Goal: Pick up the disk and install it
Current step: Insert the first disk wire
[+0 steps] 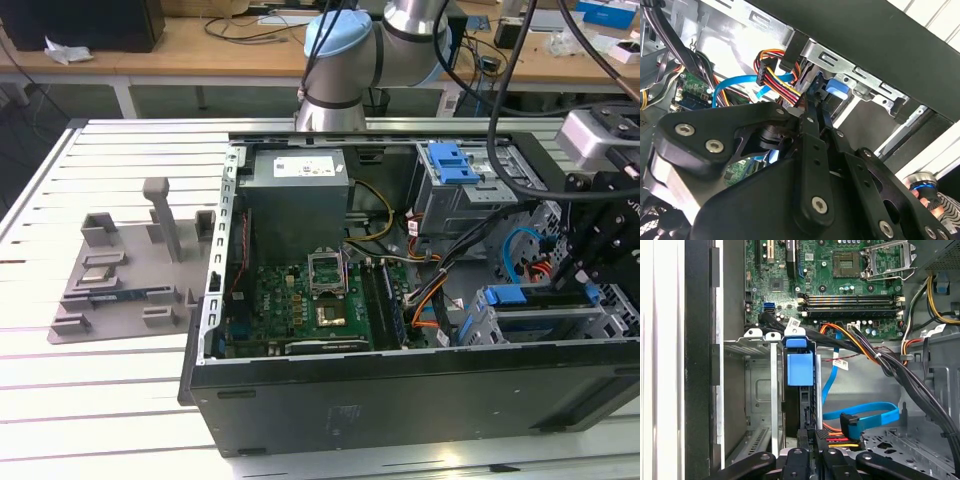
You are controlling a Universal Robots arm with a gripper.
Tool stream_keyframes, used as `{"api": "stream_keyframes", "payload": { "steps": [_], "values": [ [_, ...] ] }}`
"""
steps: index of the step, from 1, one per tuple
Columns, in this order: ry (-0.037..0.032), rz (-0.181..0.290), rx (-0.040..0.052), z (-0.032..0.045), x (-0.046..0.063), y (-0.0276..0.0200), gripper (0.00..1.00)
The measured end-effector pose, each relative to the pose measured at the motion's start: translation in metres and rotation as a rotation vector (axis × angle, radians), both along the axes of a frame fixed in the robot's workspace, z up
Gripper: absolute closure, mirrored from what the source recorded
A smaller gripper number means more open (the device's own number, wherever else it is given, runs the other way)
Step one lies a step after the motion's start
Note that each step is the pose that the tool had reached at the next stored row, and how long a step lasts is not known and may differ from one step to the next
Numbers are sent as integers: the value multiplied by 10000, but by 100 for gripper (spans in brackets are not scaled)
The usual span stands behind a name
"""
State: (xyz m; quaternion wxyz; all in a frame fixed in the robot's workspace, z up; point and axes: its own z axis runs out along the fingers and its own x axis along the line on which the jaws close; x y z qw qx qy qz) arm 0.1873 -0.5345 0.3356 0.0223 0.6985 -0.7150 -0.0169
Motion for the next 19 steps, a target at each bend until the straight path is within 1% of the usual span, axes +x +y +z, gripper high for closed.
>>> {"api": "stream_keyframes", "payload": {
  "steps": [5, 10, 11, 12, 13, 14, 15, 16, 18, 19],
  "values": [
    [1, 0, 1, -4, 0, 0, 83],
    [2, -1, 14, 15, 0, -1, 83],
    [2, -1, 20, 15, 0, -1, 82],
    [1, -1, 22, 16, 0, -1, 76],
    [1, -1, 23, 16, 0, -1, 76],
    [1, -1, 25, 16, 0, -1, 69],
    [0, 0, 21, 53, 0, -2, 69],
    [0, 0, 25, 123, 0, 1, 69],
    [0, -1, 20, 224, -1, 15, 69],
    [-1, -1, 17, 297, -1, 21, 71]
  ]
}}
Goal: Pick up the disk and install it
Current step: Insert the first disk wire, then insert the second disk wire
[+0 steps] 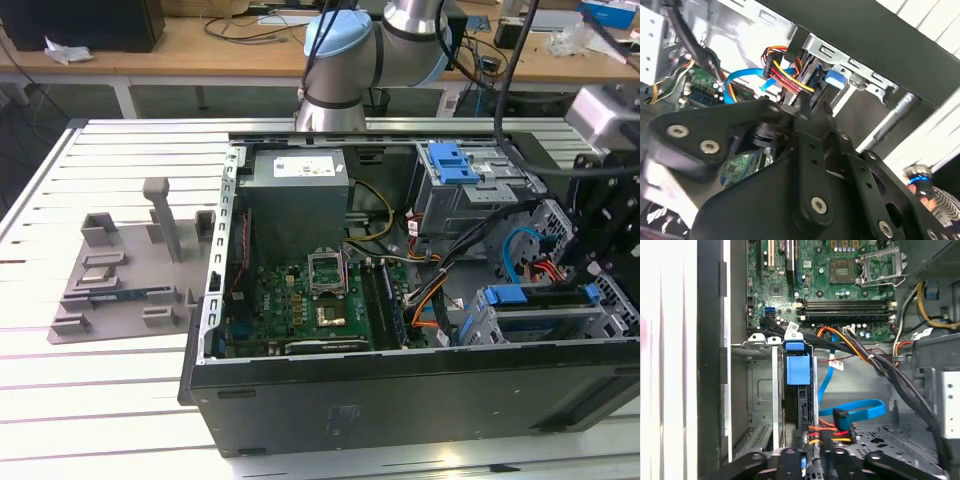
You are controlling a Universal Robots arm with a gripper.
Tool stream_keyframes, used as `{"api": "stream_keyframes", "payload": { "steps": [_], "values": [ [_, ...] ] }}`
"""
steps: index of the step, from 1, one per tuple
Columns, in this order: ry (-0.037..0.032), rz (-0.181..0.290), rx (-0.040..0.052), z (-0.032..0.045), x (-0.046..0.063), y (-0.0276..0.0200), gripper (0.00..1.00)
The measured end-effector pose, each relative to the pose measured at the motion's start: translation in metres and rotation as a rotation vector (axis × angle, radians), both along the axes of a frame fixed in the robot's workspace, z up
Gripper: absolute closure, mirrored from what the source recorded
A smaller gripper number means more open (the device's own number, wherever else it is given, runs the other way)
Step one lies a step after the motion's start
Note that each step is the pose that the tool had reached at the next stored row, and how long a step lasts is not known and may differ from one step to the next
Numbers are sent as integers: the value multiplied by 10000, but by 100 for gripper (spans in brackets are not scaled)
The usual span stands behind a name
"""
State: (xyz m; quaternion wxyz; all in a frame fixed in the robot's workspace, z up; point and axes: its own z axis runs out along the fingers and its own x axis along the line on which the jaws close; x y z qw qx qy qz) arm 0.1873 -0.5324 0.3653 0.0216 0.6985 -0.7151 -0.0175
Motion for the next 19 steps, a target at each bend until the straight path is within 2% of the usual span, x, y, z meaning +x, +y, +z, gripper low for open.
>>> {"api": "stream_keyframes", "payload": {
  "steps": [1, 2, 3, 11, 14, 15, 16, 17, 19],
  "values": [
    [-1, 0, -2, 92, 0, 7, 84],
    [-2, 0, -2, 197, 0, 13, 89],
    [-2, 0, -1, 247, 0, 14, 89],
    [-2, 1, -2, 264, 1, 14, 89],
    [-3, -1, -7, 274, -21, 16, 70],
    [-1, 1, -2, 271, -66, 51, 70],
    [-2, 8, -4, 262, -118, 130, 70],
    [-1, 47, -2, 249, -140, 168, 70],
    [-10, 304, -2, 179, -175, 206, 70]
  ]
}}
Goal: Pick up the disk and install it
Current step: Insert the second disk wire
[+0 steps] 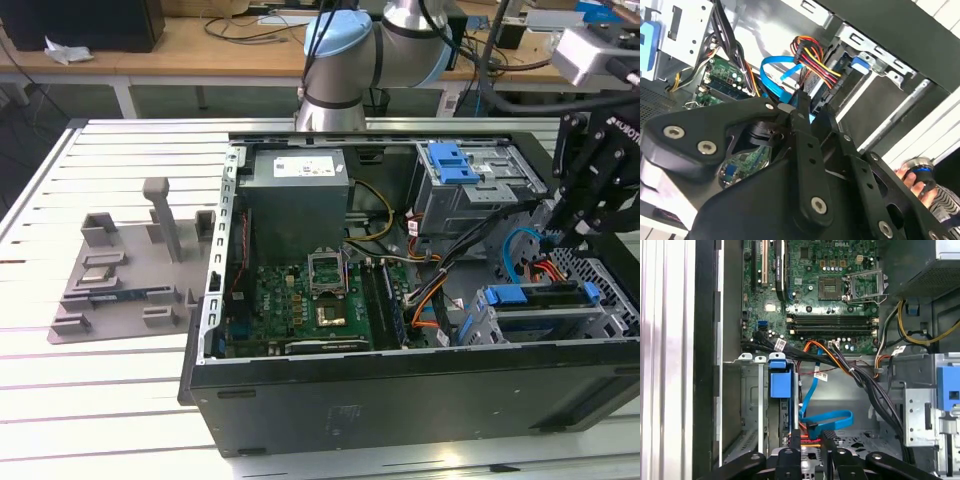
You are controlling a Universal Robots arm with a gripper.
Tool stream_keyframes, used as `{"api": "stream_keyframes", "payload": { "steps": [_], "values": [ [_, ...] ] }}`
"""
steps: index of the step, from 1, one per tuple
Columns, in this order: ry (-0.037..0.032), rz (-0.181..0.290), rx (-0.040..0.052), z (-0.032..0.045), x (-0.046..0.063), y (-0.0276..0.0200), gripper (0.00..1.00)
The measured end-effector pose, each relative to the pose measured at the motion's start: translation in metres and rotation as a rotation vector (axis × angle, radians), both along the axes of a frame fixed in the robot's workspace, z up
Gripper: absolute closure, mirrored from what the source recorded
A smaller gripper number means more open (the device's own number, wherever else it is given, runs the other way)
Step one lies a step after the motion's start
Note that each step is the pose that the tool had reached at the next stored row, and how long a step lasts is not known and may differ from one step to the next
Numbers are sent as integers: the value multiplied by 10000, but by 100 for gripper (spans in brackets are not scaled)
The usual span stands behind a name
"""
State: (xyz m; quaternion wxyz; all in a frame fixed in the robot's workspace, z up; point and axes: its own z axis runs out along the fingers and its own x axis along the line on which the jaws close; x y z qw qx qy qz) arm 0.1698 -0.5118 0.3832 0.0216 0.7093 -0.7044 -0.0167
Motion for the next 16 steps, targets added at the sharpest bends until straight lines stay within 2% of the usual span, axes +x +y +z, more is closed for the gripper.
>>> {"api": "stream_keyframes", "payload": {
  "steps": [5, 9, 11, 15, 16],
  "values": [
    [-1, 184, 0, -109, -12, 16, 70],
    [-1, 187, -2, -114, -13, 16, 70],
    [-1, 187, -1, -115, -13, 16, 84],
    [0, 187, 0, -117, -14, 14, 84],
    [0, 188, 2, -121, -18, -1, 84]
  ]
}}
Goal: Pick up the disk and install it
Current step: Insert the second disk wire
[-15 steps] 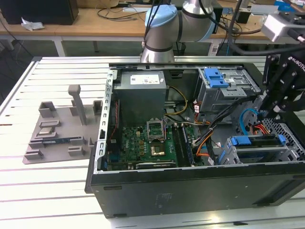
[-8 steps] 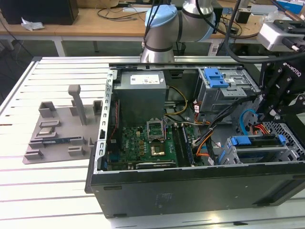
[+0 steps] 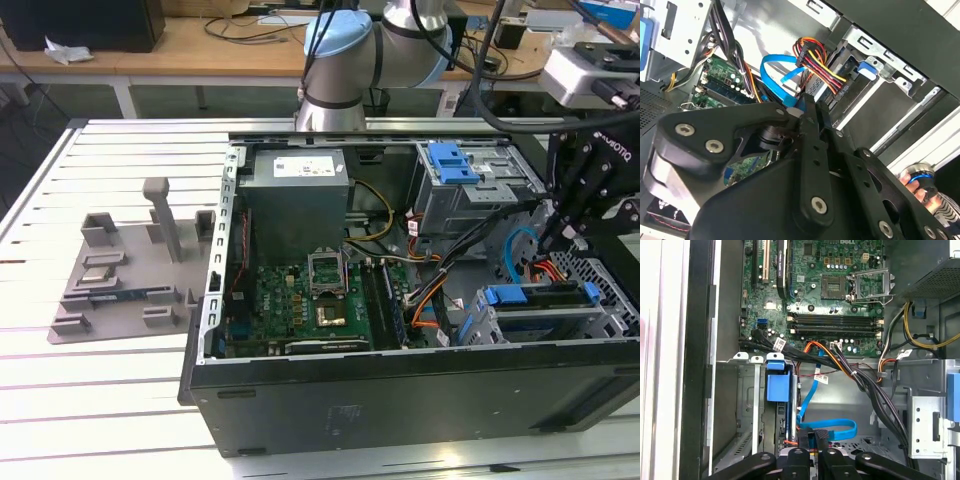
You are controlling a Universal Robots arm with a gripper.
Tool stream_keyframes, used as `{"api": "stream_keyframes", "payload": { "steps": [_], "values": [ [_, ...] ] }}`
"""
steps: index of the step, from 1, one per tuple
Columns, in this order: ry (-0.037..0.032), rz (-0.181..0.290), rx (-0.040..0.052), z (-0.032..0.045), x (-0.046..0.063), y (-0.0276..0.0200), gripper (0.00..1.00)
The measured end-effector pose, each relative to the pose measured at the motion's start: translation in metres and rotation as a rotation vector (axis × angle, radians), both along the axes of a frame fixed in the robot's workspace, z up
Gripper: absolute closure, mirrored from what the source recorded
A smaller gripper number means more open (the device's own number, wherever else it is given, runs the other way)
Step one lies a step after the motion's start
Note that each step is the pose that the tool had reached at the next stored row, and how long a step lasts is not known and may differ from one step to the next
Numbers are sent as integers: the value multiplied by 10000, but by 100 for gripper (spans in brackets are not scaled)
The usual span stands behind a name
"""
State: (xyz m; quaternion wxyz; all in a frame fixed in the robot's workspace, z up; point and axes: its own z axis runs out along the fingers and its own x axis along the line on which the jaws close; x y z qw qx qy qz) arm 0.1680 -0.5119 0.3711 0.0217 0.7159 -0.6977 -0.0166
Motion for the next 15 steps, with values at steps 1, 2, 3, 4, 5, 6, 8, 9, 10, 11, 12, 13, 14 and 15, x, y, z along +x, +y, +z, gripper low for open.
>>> {"api": "stream_keyframes", "payload": {
  "steps": [1, 2, 3, 4, 5, 6, 8, 9, 10, 11, 12, 13, 14, 15],
  "values": [
    [0, 7, -3, -3, 0, -37, 84],
    [1, 11, -7, -18, -1, -101, 84],
    [3, 14, -4, -38, 0, -139, 84],
    [3, 16, -7, -55, 0, -168, 84],
    [3, 18, -7, -73, 0, -191, 84],
    [4, 24, -4, -105, 0, -213, 84],
    [5, 50, -6, -172, 3, -232, 84],
    [6, 63, -8, -191, 8, -232, 84],
    [8, 81, -7, -217, 20, -232, 84],
    [9, 88, -6, -229, 28, -232, 84],
    [9, 87, -1, -237, 29, -232, 84],
    [9, 88, 11, -242, 31, -232, 84],
    [8, 90, 106, -253, 34, -232, 84],
    [8, 91, 215, -259, 34, -235, 84]
  ]
}}
